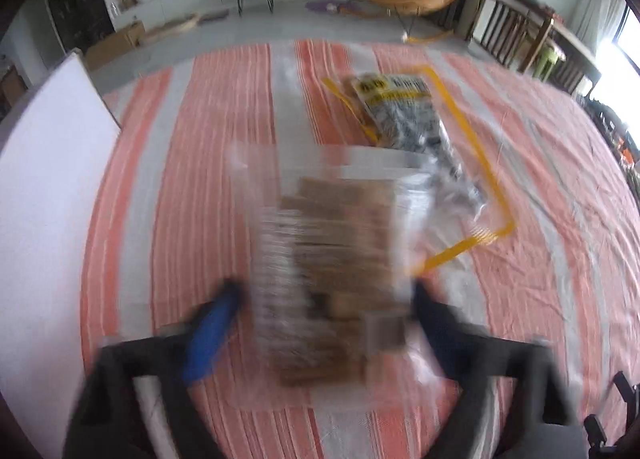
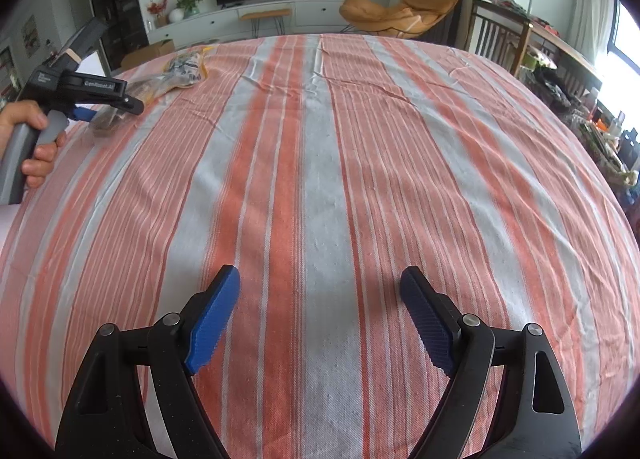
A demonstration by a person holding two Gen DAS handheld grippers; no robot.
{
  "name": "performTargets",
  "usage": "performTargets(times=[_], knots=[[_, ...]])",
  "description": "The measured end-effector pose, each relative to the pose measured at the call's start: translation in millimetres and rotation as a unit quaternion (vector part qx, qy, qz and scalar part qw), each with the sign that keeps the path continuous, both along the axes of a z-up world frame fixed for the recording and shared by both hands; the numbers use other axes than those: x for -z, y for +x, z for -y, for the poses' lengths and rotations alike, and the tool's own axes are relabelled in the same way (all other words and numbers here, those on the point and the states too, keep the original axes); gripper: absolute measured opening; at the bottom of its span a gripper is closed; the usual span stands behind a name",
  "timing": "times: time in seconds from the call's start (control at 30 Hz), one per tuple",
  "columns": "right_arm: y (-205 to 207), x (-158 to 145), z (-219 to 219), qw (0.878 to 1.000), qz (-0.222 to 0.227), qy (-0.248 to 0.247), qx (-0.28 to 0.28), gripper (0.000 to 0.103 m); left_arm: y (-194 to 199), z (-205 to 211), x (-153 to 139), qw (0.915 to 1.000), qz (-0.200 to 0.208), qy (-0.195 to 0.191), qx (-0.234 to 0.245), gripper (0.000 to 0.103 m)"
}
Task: Organize snacks
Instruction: 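Grasp the clear bag of brown bars with the left tool, then grasp the yellow peanut packet with the right tool while the left tool holds the bar bag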
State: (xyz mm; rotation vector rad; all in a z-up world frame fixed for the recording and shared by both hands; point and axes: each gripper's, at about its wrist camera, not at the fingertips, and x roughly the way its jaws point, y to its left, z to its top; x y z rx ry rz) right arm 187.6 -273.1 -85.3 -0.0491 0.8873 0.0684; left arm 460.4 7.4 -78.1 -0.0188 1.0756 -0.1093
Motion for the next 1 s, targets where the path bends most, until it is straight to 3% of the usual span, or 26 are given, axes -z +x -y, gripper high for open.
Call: performTargets(times=[0.1, 0.2, 0.33, 0.47, 0.6, 0.7, 0.83, 1.0], knots=[[0, 0, 0, 1.0, 0.0, 0.0, 0.0, 0.086, -22, -14, -4, 0.999, -0.004, -0.027, -0.036, 0.055], [0, 0, 0, 1.0, 0.0, 0.0, 0.0, 0.086, -72, -24, -4, 0.9979, -0.007, -0.017, -0.063, 0.055], [0, 0, 0, 1.0, 0.0, 0.0, 0.001, 0.086, -156, -33, -3, 0.9975, -0.01, -0.03, -0.063, 0.055], [0, 0, -1, 1.0, 0.0, 0.0, 0.001, 0.086, -208, -37, -2, 0.9979, 0.008, -0.025, -0.059, 0.058], [0, 0, -1, 1.0, 0.0, 0.0, 0.001, 0.086, -213, -38, 2, 0.9967, 0.037, 0.015, -0.071, 0.082], [0, 0, -1, 1.0, 0.0, 0.0, 0.001, 0.086, -210, -36, 11, 0.9963, 0.052, 0.028, -0.063, 0.091], [0, 0, -1, 1.0, 0.0, 0.0, 0.001, 0.086, -211, -39, 15, 0.9944, 0.075, 0.027, -0.07, 0.096], [0, 0, -1, 1.0, 0.0, 0.0, 0.001, 0.086, -205, -37, 18, 0.9953, 0.068, 0.024, -0.065, 0.103]])
